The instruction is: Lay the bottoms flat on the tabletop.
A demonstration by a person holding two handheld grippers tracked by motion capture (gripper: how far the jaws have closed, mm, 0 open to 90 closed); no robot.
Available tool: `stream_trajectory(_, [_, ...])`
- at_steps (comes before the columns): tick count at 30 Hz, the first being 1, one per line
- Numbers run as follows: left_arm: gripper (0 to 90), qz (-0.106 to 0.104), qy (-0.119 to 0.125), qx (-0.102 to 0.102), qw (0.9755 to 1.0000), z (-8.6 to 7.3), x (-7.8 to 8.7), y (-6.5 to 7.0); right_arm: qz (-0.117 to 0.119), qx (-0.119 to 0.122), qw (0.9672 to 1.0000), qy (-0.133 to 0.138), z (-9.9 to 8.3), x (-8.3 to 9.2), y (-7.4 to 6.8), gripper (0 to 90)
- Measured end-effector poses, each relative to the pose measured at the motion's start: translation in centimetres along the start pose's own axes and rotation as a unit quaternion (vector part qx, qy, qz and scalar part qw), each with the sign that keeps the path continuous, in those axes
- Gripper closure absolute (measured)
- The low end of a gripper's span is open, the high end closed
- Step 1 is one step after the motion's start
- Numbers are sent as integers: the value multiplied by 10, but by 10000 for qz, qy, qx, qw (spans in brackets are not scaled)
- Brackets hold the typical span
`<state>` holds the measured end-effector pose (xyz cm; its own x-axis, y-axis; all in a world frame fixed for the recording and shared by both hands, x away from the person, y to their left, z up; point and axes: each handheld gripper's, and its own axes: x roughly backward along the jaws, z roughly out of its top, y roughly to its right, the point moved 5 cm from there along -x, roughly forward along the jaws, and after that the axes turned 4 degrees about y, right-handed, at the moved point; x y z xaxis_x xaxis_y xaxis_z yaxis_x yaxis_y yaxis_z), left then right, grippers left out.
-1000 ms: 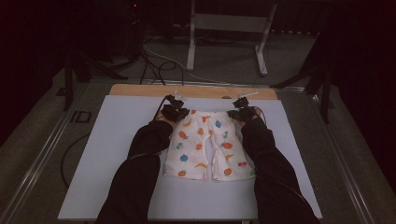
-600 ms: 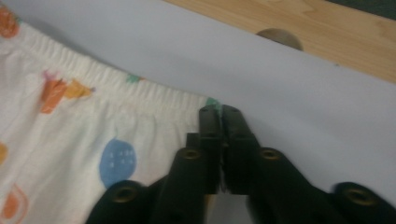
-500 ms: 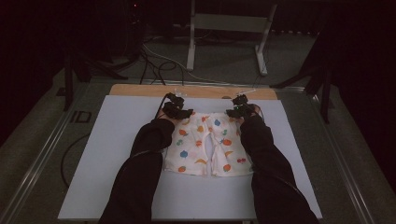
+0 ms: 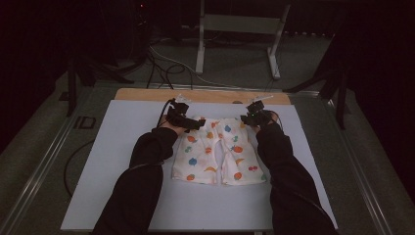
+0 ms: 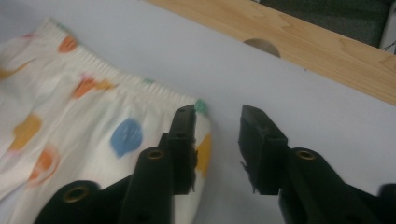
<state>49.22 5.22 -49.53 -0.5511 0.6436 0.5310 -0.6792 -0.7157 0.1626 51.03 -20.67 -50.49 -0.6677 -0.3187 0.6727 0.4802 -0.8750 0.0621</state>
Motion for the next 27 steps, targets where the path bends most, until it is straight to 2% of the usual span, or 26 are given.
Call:
stream_trajectory(1, [24, -58, 86, 8, 9999, 1, 5, 3, 37, 47, 10000, -12, -2, 2, -3, 705])
stream_trajectory(2, [24, -103, 154, 13, 9998, 1, 10, 6, 170, 37, 9998, -41, -5, 5, -7, 767])
stream_trajectory(4, [24, -275, 252, 7, 9993, 1, 20, 14, 354, 68, 9993, -64, -12, 10, -15, 816])
stream_trajectory(5, [24, -275, 252, 7, 9993, 1, 20, 14, 354, 68, 9993, -64, -12, 10, -15, 816])
stream_trajectory(7, [24, -417, 359, -84, 9984, -4, 38, 24, 556, 255, 9979, -235, -27, 15, -27, 900])
stream_trajectory(8, [24, -417, 359, -84, 9984, -4, 38, 24, 556, 255, 9979, -235, -27, 15, -27, 900])
stream_trajectory(9, [24, -416, 396, -112, 9983, -10, 47, 27, 662, 376, 9964, -361, -35, 17, -32, 900])
stream_trajectory(11, [24, -416, 396, -112, 9983, -10, 47, 27, 606, 441, 9963, -409, -38, 17, -33, 900])
stream_trajectory(12, [24, -427, 406, -141, 9982, -17, 56, 29, 606, 441, 9963, -409, -38, 17, -33, 900])
stream_trajectory(14, [24, -455, 422, -100, 9980, -23, 63, 31, 565, 234, 9970, -485, -48, 13, -24, 900])
stream_trajectory(17, [24, -472, 415, -105, 9980, -28, 69, 31, 463, 213, 9971, -569, -52, 10, -18, 900])
stream_trajectory(18, [24, -445, 422, -127, 9980, -33, 74, 30, 399, 88, 9974, -600, -58, 8, -12, 900])
stream_trajectory(19, [24, -435, 419, -122, 9981, -36, 79, 29, 351, 97, 9975, -603, -60, 8, -10, 900])
stream_trajectory(24, [23, -388, 430, -67, 9983, -43, 86, 24, 315, -153, 9975, -607, -69, 9, 1, 900])
stream_trajectory(27, [23, -389, 442, -71, 9982, -48, 90, 24, 279, -178, 9977, -590, -72, 10, 4, 900])
